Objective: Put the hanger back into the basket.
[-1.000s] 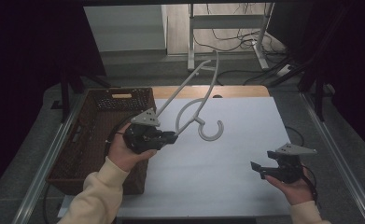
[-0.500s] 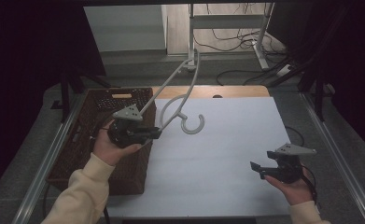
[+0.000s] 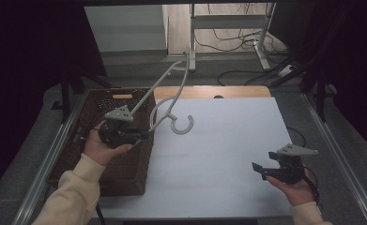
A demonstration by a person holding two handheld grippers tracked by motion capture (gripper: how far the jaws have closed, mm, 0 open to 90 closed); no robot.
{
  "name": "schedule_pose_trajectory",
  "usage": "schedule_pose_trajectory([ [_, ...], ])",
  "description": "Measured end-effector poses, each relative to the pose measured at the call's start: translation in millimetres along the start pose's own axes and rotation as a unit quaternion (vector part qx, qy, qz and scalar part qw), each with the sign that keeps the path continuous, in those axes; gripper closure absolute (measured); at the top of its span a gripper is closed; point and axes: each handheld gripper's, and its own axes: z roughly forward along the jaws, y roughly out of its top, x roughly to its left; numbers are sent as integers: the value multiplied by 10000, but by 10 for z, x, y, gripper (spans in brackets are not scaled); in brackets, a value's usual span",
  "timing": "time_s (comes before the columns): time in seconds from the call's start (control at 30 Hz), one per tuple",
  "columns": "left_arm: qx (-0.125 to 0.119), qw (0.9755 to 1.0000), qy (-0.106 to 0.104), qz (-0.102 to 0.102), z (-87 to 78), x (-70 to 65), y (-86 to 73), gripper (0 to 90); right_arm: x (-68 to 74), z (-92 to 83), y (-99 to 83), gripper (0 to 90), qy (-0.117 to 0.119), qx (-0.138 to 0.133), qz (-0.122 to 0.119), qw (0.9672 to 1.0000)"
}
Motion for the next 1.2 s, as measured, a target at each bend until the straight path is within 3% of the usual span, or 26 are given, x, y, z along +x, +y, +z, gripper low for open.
schedule_pose_trajectory([
  [1.2,199,9991,331,-194,-224,259,-288,818,12,4,0,189,-16,29,6,10000],
])
